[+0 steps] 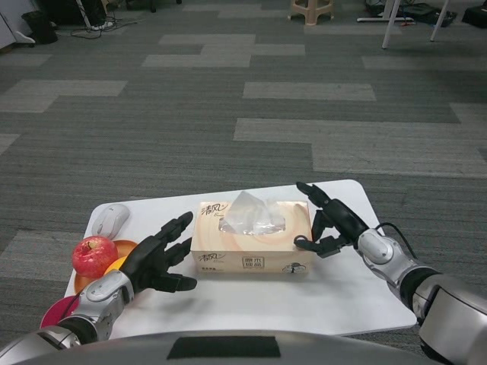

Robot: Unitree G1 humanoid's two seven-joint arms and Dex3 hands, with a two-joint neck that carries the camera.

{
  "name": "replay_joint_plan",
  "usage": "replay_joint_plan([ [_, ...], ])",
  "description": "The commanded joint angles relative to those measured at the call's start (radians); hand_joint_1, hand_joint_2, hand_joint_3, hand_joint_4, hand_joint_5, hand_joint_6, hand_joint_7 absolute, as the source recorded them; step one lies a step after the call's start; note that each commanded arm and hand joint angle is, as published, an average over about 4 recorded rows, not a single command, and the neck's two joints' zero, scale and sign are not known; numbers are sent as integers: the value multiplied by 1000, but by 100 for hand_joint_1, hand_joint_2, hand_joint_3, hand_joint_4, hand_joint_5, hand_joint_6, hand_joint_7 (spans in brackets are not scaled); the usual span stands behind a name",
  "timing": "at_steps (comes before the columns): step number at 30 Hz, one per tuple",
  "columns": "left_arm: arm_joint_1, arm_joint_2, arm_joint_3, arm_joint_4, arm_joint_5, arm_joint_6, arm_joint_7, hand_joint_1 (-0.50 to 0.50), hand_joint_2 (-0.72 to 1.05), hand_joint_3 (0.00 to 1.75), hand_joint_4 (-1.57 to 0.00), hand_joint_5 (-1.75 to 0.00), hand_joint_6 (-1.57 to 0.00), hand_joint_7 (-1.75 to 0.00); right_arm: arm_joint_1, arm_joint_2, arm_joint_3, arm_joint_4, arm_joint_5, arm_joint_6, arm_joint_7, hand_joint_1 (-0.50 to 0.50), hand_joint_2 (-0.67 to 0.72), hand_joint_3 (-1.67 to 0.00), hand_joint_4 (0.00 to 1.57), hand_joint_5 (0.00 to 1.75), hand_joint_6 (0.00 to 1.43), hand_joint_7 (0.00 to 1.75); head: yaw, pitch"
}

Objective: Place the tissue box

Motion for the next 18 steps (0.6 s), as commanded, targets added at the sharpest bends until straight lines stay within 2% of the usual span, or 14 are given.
replay_joint_plan([
  [1, -11, 6, -2, 9, -12, 3, -7, 50, 105, 9, -37, 0, 0, 0, -9, 5, 4, 15, 4, -2, -5, -21, -48, -67, 48, 155, 0, 14, 0, 0],
  [8, -10, 6, 4, 23, -32, 2, -7, 50, 105, 9, -37, 0, 0, 0, -9, 2, -17, 14, 3, -3, -3, -21, -43, -63, 39, 155, 0, 14, 1, 0],
  [13, -6, 8, 22, 23, -34, 0, -9, 50, 105, 9, -37, 0, 0, 0, -7, 0, -47, 11, 2, -5, 1, -21, -41, -63, 20, 143, 0, 14, 3, -1],
  [18, -2, 8, 40, 21, -66, -9, -21, 50, 105, 9, -37, 0, 0, 0, 10, -6, -112, 3, 1, -7, 21, -21, -37, -63, 3, 116, 0, 14, 3, 0],
])
